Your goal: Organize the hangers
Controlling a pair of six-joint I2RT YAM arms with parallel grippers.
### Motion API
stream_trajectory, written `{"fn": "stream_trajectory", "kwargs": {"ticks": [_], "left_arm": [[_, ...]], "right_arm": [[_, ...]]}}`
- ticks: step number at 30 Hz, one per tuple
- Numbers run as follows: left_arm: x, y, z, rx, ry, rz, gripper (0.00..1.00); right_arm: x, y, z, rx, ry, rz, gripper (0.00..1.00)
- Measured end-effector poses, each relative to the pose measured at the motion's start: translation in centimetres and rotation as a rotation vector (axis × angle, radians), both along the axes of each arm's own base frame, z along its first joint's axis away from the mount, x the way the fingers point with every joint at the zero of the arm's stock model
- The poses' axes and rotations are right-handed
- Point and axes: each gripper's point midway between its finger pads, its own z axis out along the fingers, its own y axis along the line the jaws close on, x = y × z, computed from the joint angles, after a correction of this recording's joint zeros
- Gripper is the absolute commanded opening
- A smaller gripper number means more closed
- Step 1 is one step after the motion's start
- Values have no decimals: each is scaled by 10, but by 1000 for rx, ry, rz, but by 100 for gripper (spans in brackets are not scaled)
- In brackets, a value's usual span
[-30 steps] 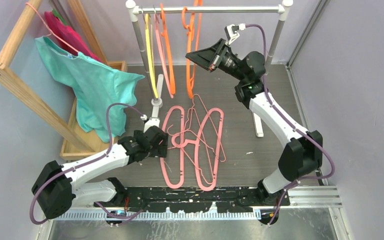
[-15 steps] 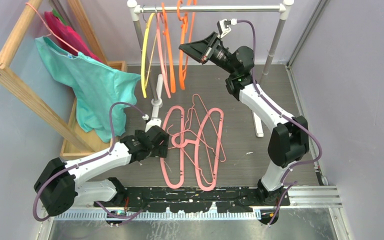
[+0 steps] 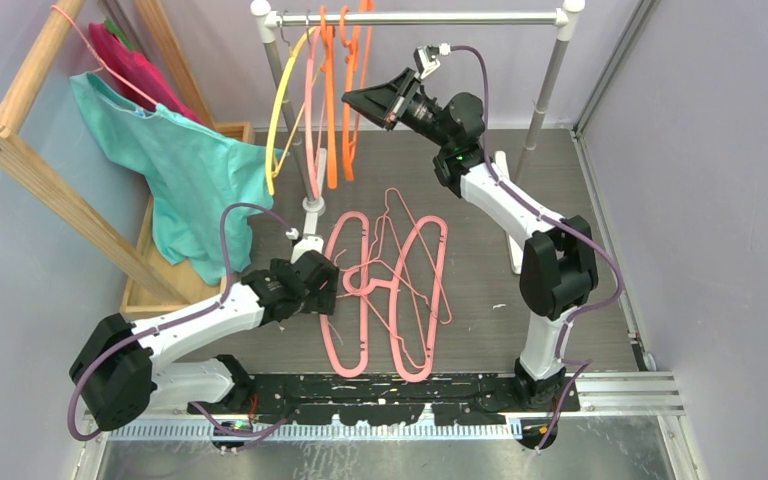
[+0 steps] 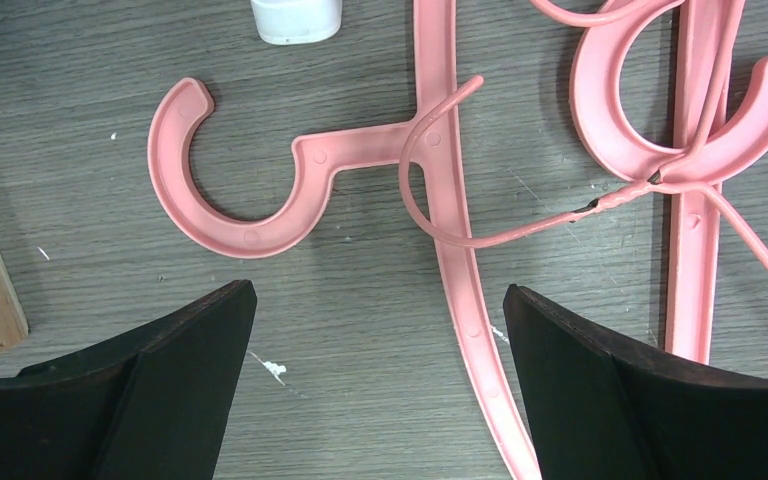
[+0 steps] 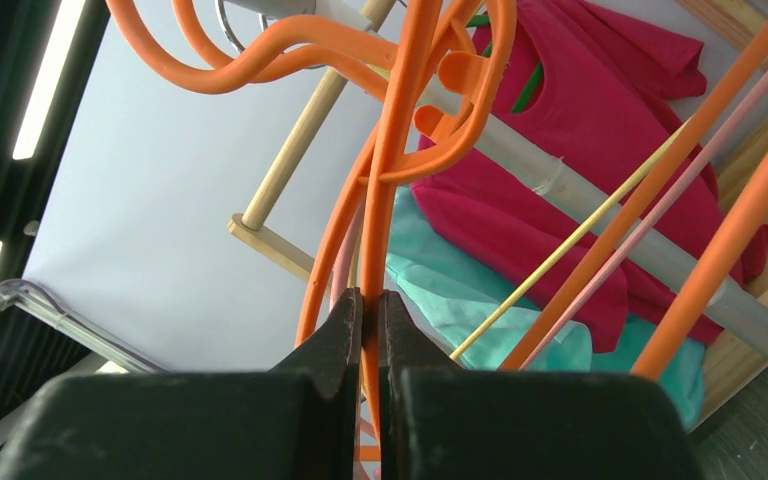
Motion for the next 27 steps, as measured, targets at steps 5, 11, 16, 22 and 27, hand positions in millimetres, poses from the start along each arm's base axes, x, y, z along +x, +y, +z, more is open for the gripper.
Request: {"fn": "stream_trajectory", "kwargs": {"ticks": [5,11,16,22,27], "left_arm": [[0,0,0,0,0,0,98],[0,0,0,-1,0,0,98],[0,0,0,-2,-1,0,98],[1,-1,0,-7,-3,4,98],[1,-2,-1,-2,5,5,98]], "right_arm": [[0,0,-2,0,8,2,42],[0,-3,-34,-55,58,-35,70],[-21,-21,-40,-144,8,-119,77],[-60,-73,-10,-281,-149,-368,74],[-70,-110,-49,-513,-145,-596,62]]}}
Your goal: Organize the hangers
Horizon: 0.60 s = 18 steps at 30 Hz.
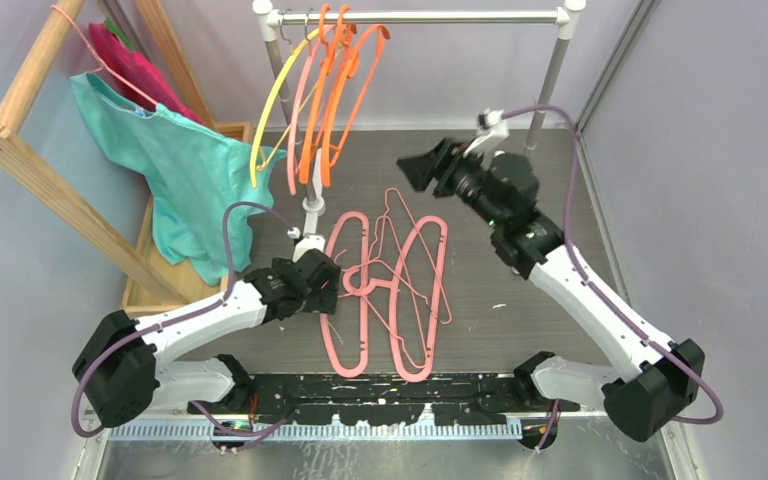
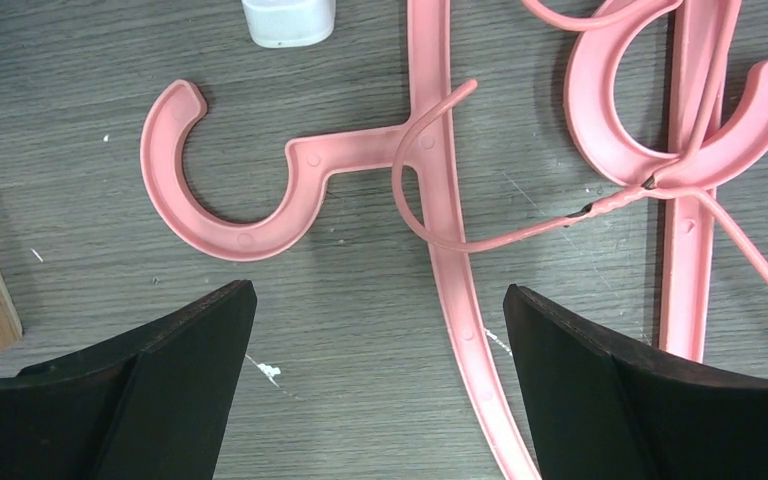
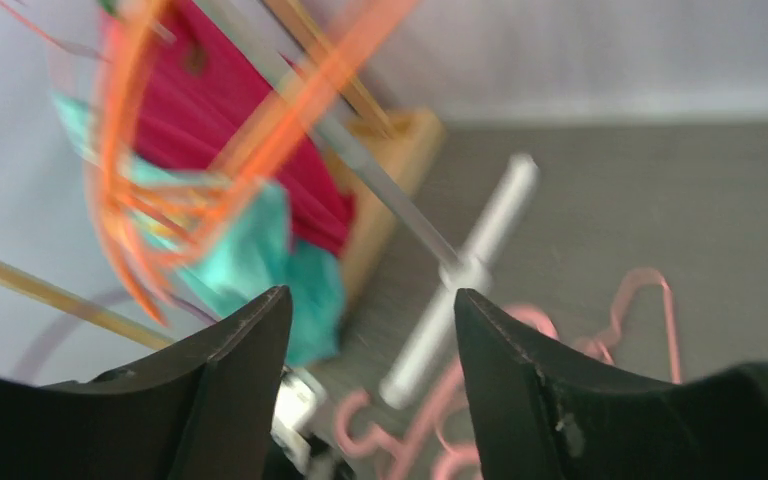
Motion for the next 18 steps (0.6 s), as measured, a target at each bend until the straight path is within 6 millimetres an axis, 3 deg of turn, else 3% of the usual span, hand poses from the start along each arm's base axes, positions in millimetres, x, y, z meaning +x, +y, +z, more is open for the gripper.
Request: {"fn": "stream_trajectory", "kwargs": {"ticks": [2,4,6,8,10,13,18], "left_arm": [[2,-1,1,1,5,3,98],[4,-3,5,-14,3,7,98],[9,-4,9,-32,0,21,98],[14,0,13,-52,-1,47,98],[17,4,15,-69,1,71,98],[20,11,18,-90,9,100,98],[22,12,18,-107,18,110,98]], "right_arm": [[-6,5,-52,-123,80,-24,55],[-21,17,-118,-251,183,6,52],[-43,20,-198,-407,324,44,46],[-76,12,-275,-571,474,98,44],[-101,-1,-320,-682,573,131,44],[-111,-11,-343,-754,617,138,44],[-99,-12,-352,-800,591,111,44]]}}
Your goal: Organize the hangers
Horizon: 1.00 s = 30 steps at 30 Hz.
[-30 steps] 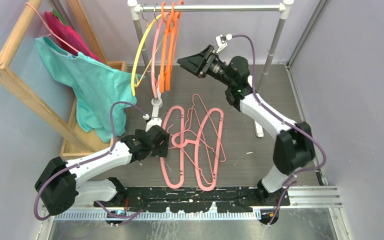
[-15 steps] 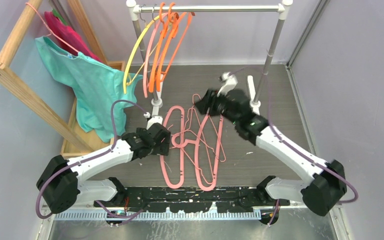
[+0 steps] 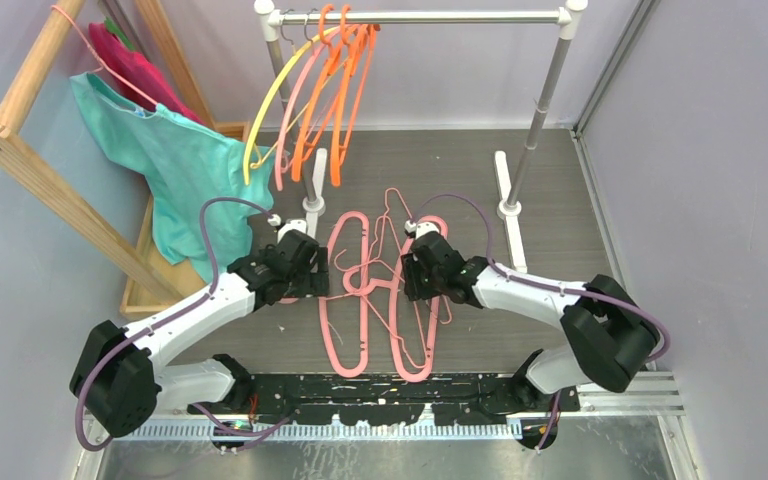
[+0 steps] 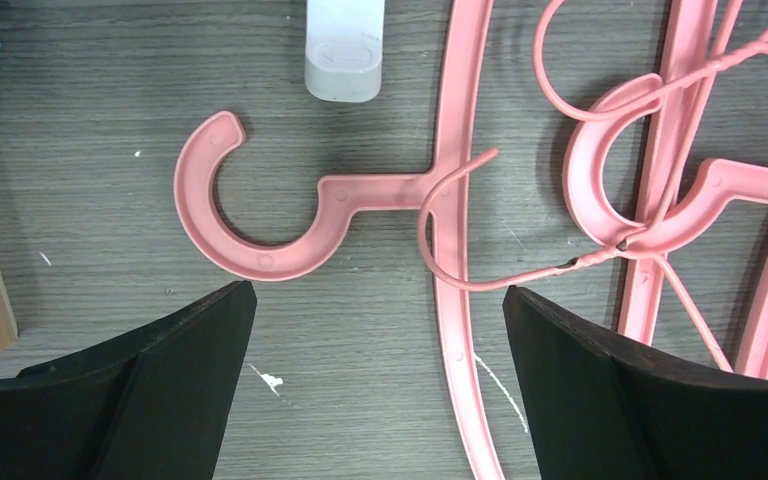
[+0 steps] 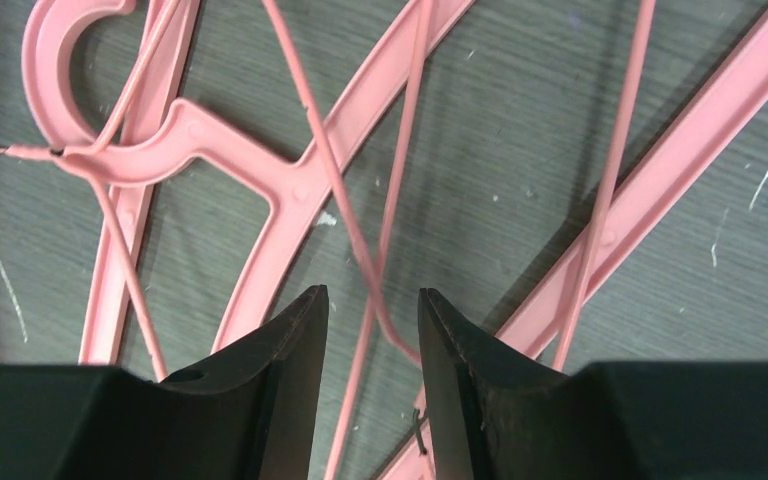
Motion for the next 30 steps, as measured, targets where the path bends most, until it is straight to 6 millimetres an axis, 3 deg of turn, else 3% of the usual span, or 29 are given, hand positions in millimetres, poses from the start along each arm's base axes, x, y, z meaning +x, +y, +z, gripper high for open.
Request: {"fn": "stream_trajectory", "kwargs": {"ticks": [4,12,17,22,30], "left_arm": [[-1,-2,0,-10,5,-9,98],[-3,-1,-4,-6,13,-13,98],[-4,-2,-5,-9,15,-15,98],[-4,-2,-2,-20,7,-17,98],[-7,-1,-4,-20,10,-17,98]], "right_arm": [[9,2,-6,-26,-18,-3,37],[9,1,-18,-53,1,5,5],[7,-1,-12,-49,-2,-2,5],[3,-2,14,-10,-24,8,5],[1,-9,77,82,-140,-11,1]]}}
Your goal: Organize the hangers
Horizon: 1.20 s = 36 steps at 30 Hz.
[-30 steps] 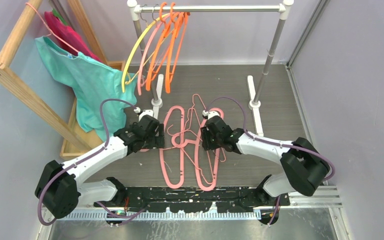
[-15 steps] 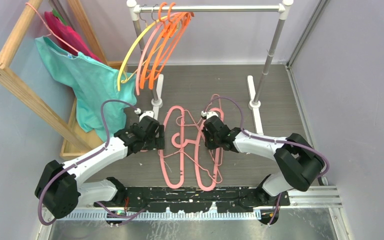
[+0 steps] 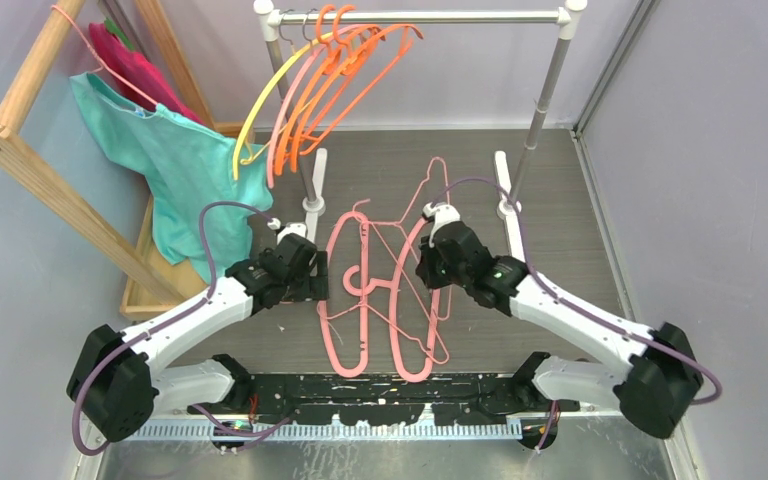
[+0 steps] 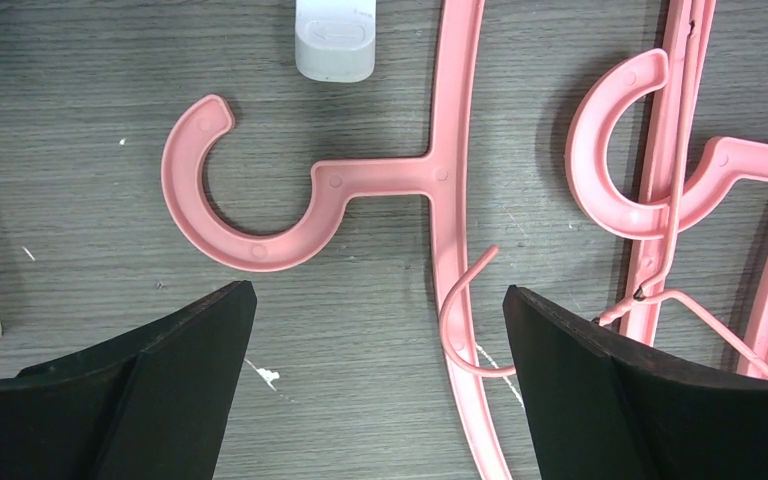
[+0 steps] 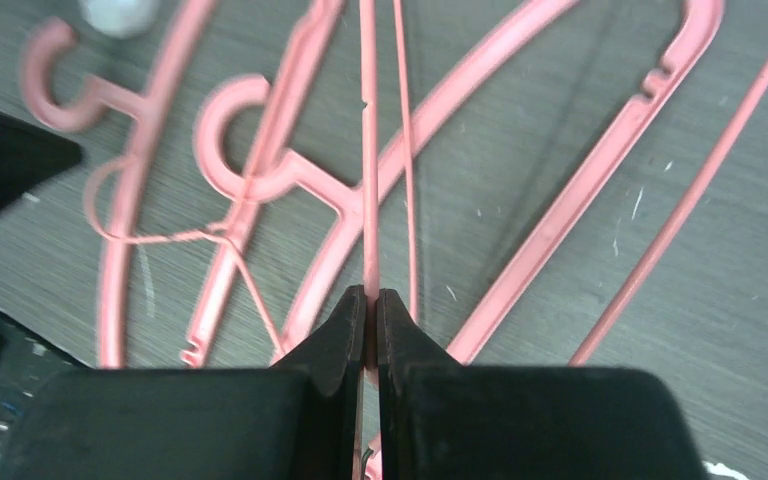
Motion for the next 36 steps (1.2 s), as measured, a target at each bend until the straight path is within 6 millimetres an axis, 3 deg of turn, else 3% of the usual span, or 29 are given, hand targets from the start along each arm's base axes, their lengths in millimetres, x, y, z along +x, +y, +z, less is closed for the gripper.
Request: {"fn": "stream_trajectory", "kwargs": {"ticks": [3,9,14,23,30,36], "left_arm": [[0,0,0,-2,-2,-1,98],[1,-1,-7,15,15,-4,98],[1,-1,-14,24,26,-4,98],[-1,1,-21,28,30,-7,98],[-2,2,-28,37,41,-7,98],[-1,1,-30,36,46,-10,98]], "right_arm": [[5,-1,41,82,-80,-24,1],[34,3,149,384,-247,-78,1],[55,8,206,607,-323,-67,1],[83,48,259,821,-340,70,1],[85,58,304,897,-432,156,1],[100,64,321,932,-466,157,1]]}}
